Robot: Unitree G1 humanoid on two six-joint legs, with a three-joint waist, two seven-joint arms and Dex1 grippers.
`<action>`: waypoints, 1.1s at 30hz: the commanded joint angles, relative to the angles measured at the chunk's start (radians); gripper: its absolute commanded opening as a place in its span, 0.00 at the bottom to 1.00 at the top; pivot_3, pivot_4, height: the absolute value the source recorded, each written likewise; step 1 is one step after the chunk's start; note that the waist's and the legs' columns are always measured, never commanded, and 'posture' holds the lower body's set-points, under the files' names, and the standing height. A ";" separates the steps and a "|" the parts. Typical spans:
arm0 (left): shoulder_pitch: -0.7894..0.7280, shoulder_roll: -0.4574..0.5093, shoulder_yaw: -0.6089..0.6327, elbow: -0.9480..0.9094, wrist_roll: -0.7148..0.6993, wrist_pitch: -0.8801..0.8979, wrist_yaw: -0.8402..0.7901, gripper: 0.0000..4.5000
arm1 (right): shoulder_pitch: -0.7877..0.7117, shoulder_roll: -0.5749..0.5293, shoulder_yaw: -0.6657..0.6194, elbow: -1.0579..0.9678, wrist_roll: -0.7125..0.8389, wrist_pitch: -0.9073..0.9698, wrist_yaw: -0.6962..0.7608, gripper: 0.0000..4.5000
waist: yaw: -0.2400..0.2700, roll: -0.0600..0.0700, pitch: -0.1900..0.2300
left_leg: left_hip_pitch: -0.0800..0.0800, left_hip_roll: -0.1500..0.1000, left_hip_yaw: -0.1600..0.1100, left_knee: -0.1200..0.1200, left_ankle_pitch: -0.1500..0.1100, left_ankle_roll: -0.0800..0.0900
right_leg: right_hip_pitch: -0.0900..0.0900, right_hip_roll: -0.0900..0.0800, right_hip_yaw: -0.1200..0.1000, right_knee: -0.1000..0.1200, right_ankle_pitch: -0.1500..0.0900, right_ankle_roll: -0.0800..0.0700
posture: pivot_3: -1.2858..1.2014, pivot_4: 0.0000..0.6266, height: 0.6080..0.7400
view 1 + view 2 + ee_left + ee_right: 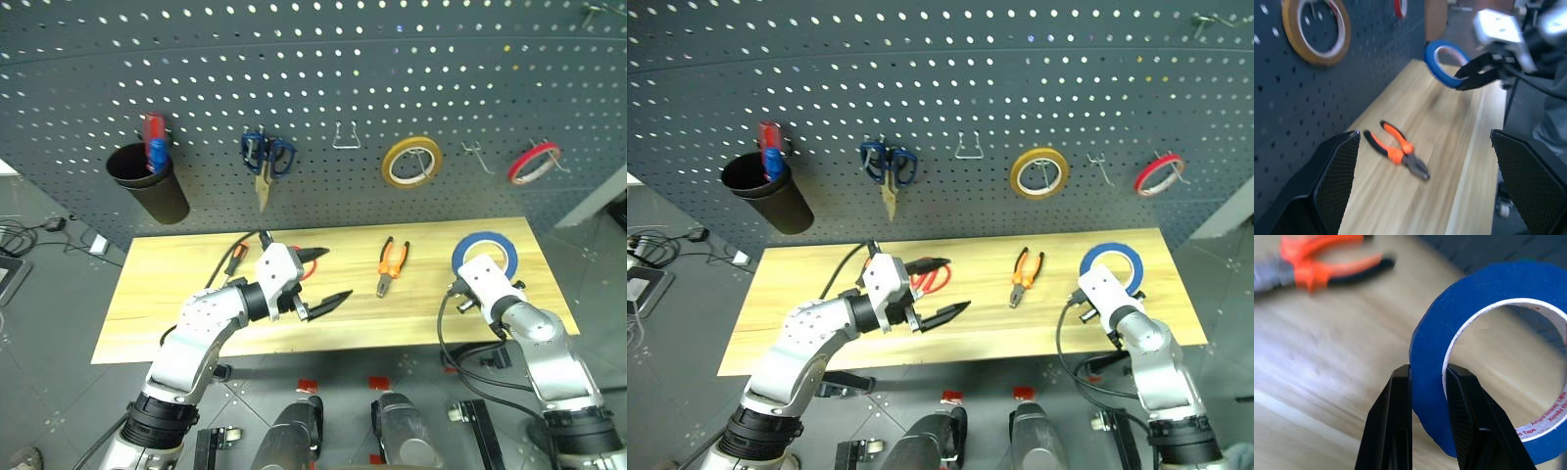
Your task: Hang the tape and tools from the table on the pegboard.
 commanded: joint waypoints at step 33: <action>-0.034 0.082 0.118 0.099 0.032 -0.086 0.031 1.00 | -0.452 0.058 0.010 0.433 0.187 -0.177 0.038 0.82 | -0.045 -0.003 -0.005 | 0.005 0.004 0.000 0.006 0.009 -0.004 | -0.001 0.009 0.009 0.008 0.013 0.001 | 0.41 0.30 1.00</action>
